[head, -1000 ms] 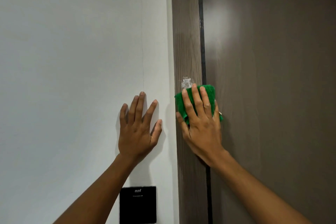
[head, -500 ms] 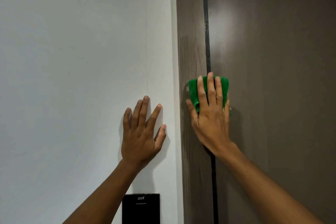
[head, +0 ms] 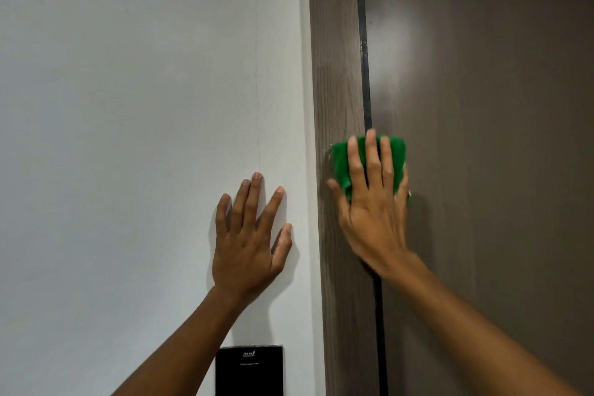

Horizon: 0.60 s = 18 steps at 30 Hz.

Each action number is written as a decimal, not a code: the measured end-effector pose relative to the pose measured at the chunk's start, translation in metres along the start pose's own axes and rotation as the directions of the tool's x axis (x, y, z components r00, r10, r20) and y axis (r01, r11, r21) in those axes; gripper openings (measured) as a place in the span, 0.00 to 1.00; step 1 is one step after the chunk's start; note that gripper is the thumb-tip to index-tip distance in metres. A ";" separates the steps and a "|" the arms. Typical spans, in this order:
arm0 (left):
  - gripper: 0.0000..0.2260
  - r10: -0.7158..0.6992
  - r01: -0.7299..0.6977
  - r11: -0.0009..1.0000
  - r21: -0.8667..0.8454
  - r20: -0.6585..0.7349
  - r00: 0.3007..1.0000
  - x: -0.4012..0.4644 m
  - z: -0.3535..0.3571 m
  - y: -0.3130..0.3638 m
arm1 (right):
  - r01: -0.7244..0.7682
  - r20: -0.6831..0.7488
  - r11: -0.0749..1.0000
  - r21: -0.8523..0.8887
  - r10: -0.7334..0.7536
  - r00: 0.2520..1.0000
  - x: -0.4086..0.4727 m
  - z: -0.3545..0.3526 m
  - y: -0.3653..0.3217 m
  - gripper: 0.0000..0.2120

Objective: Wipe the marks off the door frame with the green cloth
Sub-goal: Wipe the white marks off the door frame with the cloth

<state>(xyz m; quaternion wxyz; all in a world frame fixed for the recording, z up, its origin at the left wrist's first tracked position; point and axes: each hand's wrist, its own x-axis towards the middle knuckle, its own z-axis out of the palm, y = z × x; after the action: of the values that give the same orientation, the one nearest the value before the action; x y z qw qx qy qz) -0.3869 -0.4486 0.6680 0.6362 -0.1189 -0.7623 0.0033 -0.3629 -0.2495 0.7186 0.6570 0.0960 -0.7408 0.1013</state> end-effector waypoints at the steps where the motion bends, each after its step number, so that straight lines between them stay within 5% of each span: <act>1: 0.29 0.002 -0.002 1.000 0.003 0.004 1.000 0.000 0.000 0.000 | -0.003 -0.011 1.000 -0.012 0.003 1.000 0.017 0.000 -0.006 0.31; 8: 0.29 0.010 -0.011 1.000 0.020 0.021 1.000 -0.002 -0.001 -0.002 | 0.342 0.097 0.924 -0.172 -0.330 0.939 -0.027 0.005 -0.012 0.30; 15: 0.29 0.000 0.000 1.000 0.004 0.014 1.000 -0.001 -0.001 -0.002 | 0.053 0.022 0.998 0.021 -0.053 0.998 0.057 -0.009 0.001 0.30; 18: 0.29 -0.003 0.003 1.000 -0.004 0.029 1.000 -0.001 -0.001 -0.001 | 0.141 0.021 0.984 -0.113 -0.139 0.990 0.080 -0.002 -0.025 0.30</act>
<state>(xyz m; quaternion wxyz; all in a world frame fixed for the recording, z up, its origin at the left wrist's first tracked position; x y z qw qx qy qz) -0.3860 -0.4501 0.6677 0.6249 -0.1192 -0.7715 0.0025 -0.3631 -0.2733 0.7987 0.6619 0.1108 -0.7412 0.0118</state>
